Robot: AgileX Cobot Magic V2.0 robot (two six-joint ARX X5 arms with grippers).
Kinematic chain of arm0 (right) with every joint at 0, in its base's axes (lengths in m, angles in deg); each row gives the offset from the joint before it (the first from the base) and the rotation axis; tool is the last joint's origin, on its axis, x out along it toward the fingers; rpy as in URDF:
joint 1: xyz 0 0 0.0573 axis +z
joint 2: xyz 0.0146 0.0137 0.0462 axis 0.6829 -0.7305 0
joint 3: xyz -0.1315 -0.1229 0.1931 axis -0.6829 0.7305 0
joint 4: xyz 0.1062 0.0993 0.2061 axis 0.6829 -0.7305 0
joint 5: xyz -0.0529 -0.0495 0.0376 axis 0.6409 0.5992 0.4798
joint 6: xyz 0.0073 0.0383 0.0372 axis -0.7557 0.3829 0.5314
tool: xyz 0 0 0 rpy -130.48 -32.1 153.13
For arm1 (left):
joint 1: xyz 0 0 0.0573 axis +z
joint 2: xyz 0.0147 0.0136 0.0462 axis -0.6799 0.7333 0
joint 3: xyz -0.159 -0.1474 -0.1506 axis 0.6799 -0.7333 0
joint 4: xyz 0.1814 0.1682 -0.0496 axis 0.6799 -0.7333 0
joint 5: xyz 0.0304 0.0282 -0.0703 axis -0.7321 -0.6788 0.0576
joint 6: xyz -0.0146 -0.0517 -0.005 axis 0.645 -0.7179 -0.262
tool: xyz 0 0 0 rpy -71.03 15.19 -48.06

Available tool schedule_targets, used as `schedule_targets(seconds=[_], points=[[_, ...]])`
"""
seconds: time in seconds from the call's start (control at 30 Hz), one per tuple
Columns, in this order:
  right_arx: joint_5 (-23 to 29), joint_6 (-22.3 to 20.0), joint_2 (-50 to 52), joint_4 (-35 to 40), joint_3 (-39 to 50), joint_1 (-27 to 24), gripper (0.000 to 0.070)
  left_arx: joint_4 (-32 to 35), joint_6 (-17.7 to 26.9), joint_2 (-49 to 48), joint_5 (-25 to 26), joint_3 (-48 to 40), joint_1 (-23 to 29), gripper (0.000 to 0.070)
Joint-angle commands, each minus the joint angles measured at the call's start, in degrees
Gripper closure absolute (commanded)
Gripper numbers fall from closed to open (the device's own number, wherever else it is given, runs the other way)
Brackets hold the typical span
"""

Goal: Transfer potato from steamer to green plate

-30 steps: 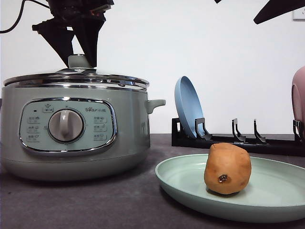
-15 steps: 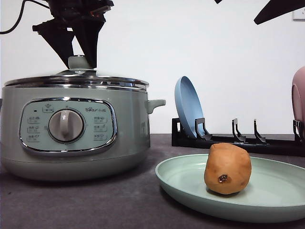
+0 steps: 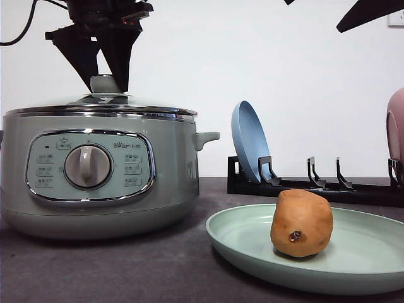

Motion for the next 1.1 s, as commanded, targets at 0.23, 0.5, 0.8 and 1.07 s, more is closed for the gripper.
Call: schedule_targets(seconds=[0.23,0.5,0.8,1.07], points=[[0.0,0.3,-0.3,0.3,-1.0,0.3,0.0033,-0.9,0.4,2.3,-1.0,1.3,-1.1,0.0101],[0.0,0.4,-0.3,0.3,-1.0,0.3,0.0033,0.0,0.4,-0.6,-1.0,2.9,-1.1,0.0101],[-0.3,0.4,-0.3,0.0,-1.0,0.3,0.0033,-0.3,-0.6,-7.5,-1.0,6.8,-1.1,0.0104],[-3.9,0.6,-0.3,-2.2,-1.0,0.3,0.0033,-4.4,-0.8,-15.2,2.4,6.9,-1.1,0.0108]])
